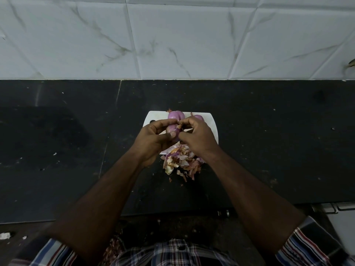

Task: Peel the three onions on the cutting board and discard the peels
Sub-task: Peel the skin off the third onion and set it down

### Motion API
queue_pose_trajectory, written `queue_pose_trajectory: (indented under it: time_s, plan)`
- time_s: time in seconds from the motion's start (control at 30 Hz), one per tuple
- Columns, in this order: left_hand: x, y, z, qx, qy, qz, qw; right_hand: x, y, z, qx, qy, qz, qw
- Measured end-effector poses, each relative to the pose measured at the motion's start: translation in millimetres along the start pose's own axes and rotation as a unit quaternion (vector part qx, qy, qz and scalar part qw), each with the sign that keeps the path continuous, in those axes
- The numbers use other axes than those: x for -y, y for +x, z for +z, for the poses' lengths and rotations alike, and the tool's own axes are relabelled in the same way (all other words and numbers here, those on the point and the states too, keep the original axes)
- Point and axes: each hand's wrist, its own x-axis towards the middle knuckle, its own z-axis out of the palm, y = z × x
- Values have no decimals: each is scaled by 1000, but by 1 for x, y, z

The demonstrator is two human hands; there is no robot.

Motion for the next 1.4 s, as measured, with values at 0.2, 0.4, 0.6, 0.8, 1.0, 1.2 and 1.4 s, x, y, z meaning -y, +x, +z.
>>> queue_pose_trajectory:
  time_s: [0.2,0.4,0.6,0.8,1.0,1.2,1.4]
  plan:
    - [-1,-1,-1,-18,-56,-12,998,-7,1,1,-20,31,18,999]
    - [2,-3,1,-28,-64,-12,997,-6,-2,-3,36,206,98,973]
    - [5,-4,5,-39,-79,-30,996,-6,-6,-3,-7,75,39,996]
    - [0,-7,2,-10,-98,-72,993,-11,-8,-10,-42,-108,-33,993]
    - [-6,-11,-4,15,-96,-101,990,-2,-10,-26,46,-7,14,999]
    - [-4,-11,-5,58,-40,-80,994,6,-11,-28,115,16,-11,993]
    - [-1,-9,-6,33,-2,-47,998,5,-9,-23,106,7,-23,994]
